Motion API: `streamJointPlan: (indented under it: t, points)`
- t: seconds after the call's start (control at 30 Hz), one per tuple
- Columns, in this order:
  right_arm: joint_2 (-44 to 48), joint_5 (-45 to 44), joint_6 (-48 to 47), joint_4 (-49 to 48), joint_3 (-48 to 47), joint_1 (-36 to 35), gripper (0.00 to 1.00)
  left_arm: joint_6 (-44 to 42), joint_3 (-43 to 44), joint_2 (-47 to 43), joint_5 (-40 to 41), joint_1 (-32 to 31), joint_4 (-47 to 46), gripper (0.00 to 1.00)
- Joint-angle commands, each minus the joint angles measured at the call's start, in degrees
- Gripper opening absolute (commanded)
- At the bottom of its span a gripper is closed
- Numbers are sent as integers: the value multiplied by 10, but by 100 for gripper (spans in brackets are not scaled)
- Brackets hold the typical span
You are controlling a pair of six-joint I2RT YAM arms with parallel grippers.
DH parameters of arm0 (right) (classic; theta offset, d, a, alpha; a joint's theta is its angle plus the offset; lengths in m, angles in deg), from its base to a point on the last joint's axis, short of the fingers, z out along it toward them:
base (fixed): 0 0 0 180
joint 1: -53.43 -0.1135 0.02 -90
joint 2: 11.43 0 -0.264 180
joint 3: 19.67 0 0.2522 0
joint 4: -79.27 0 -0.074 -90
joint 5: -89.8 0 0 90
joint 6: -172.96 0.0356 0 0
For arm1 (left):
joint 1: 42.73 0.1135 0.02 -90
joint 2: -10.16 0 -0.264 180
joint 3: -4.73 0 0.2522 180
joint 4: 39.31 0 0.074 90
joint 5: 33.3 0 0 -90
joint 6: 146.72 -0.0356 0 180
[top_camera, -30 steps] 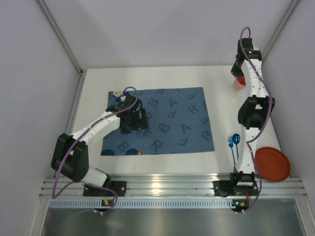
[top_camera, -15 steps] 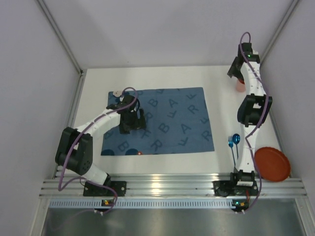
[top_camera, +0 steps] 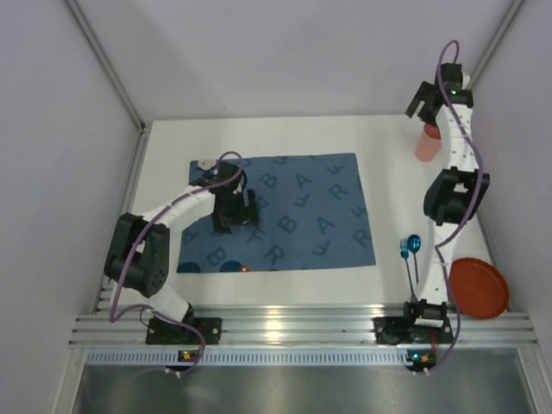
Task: Set the dinner table for one person
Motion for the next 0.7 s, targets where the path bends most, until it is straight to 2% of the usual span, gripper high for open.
streamJointPlan:
  t: [0.0,0.07,0.17,0.37,0.4,0.47,0.5,0.6,0.67]
  points:
    - [129,20,5,-42,-11,30,100,-1,27,5,-18,-1,-13,93]
    - [159,33,17,-41,5,31,100,2,34,6,-20,-4,-12,93]
    - [233,60,38,-30,78,28,100,5,48,7,-18,-11,-6,93]
    - [461,39,82,-29,402,8,100,14,66,0,-9,-35,14,92]
    - [520,41,91,-29,502,3,100,18,66,-2,-6,-39,16,92]
    - [583,54,119,-29,607,-7,98,24,64,-12,-3,-54,24,92]
    - [648,63,128,-36,711,-12,97,30,63,-17,0,-60,30,92]
    - [762,95,156,-34,873,-20,90,51,53,-44,14,-89,46,92]
    - [799,94,155,-21,918,-26,88,65,37,-73,18,-117,53,92]
